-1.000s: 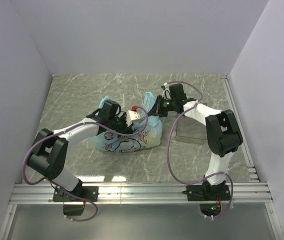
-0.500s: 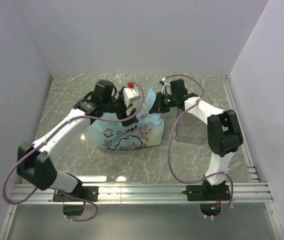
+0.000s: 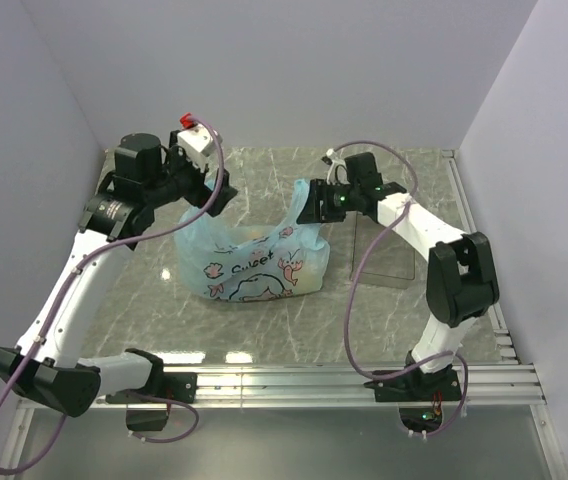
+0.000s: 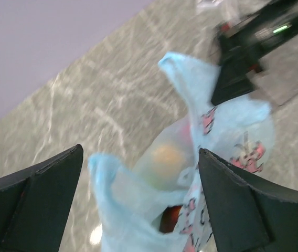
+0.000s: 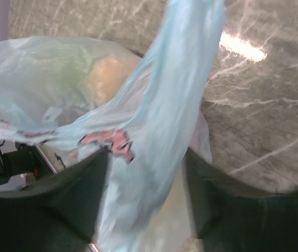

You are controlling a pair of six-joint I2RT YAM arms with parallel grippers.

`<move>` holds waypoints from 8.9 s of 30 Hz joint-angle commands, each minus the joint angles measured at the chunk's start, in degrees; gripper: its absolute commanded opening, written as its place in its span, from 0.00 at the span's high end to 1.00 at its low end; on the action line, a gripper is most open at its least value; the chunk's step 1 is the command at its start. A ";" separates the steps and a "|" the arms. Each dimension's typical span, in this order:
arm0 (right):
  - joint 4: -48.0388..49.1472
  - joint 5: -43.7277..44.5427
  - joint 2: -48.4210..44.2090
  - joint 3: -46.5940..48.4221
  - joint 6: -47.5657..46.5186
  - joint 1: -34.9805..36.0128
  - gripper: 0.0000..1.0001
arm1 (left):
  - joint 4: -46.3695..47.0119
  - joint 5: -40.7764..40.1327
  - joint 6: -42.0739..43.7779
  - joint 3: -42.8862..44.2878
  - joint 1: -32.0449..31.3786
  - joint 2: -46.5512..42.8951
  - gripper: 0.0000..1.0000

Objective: Place the fake fruits into the plastic bag and tie a complex knot

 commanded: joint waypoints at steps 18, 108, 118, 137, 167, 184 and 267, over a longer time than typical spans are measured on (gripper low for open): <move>-0.16 3.43 -15.33 9.25 -10.37 5.90 0.09 | -11.80 1.85 -0.33 9.64 6.72 12.12 0.22; 42.12 -2.72 11.66 -4.62 11.34 26.75 1.00 | -3.99 37.09 3.35 -27.43 28.25 -8.27 0.01; 38.87 -2.63 13.42 -0.84 12.39 26.31 1.00 | 4.71 40.00 10.75 -33.69 25.35 -6.52 0.01; 27.19 -0.27 4.82 -0.14 2.56 25.78 0.51 | 21.95 38.25 -1.65 -34.22 20.96 2.63 0.99; 4.42 -11.52 -4.61 -7.96 9.76 -2.17 0.08 | 17.56 39.47 3.53 -32.20 19.90 0.78 0.99; 3.63 -17.05 -1.96 3.29 -11.93 5.46 1.00 | -7.21 46.94 32.15 -21.67 11.91 4.55 0.99; 5.29 -26.28 -3.81 3.47 -33.57 12.25 1.00 | 1.73 42.63 -6.03 -4.16 17.44 19.50 0.68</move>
